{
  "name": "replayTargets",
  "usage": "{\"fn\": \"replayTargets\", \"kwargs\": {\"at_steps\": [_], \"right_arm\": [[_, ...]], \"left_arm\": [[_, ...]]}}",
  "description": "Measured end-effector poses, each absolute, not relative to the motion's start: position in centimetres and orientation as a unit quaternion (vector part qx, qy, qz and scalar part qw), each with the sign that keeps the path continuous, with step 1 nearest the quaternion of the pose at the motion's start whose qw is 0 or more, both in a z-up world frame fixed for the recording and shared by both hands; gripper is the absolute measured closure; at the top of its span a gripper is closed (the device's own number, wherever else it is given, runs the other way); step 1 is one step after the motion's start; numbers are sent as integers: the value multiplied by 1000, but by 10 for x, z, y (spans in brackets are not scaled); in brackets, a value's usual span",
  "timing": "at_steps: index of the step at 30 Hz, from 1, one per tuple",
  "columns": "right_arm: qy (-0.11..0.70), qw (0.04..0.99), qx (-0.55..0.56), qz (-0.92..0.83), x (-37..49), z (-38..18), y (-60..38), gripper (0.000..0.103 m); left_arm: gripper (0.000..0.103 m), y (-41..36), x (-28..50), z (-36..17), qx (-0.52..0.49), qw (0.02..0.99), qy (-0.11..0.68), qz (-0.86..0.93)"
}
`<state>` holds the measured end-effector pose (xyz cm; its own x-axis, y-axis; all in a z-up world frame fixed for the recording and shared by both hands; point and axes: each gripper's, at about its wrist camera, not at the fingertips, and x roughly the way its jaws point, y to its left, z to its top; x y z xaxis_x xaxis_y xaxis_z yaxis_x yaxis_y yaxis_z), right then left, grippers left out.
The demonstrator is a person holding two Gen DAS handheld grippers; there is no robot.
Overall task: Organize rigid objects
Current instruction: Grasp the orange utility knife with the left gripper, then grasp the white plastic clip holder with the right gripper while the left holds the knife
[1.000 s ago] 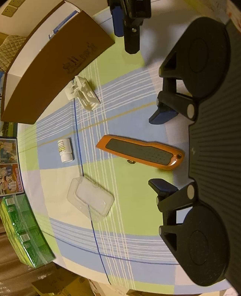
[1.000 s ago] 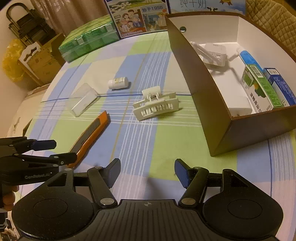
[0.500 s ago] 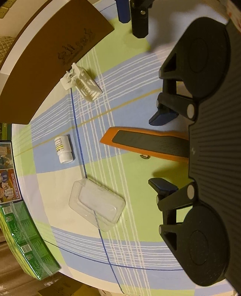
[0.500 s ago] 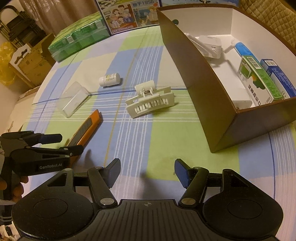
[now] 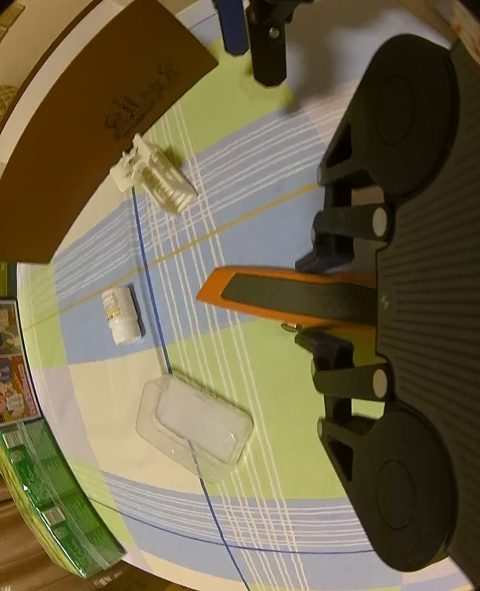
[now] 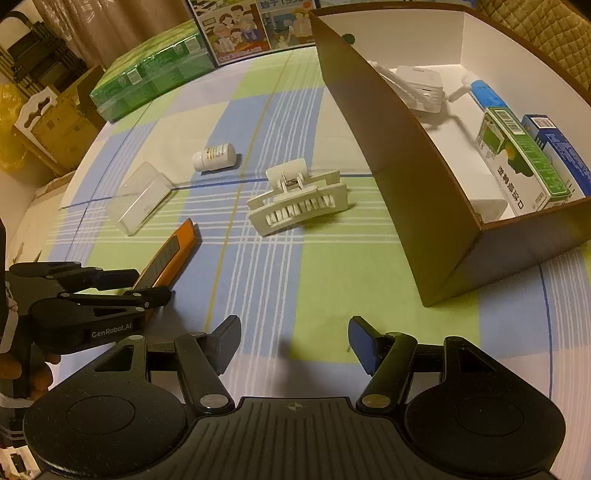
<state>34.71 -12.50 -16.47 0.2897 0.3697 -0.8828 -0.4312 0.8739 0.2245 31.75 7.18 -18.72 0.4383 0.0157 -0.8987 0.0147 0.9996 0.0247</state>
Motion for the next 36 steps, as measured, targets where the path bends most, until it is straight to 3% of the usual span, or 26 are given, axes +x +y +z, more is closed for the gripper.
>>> {"fn": "replayTargets", "kwargs": {"at_steps": [16, 29, 36], "right_arm": [[528, 806, -29, 266, 350, -163, -118, 41], [464, 848, -22, 255, 384, -159, -91, 42], [451, 858, -34, 243, 399, -168, -84, 64]], "left_arm": [[75, 91, 280, -174, -1, 853, 518, 57], [75, 133, 249, -170, -39, 844, 518, 135], [76, 147, 239, -175, -54, 836, 522, 161]]}}
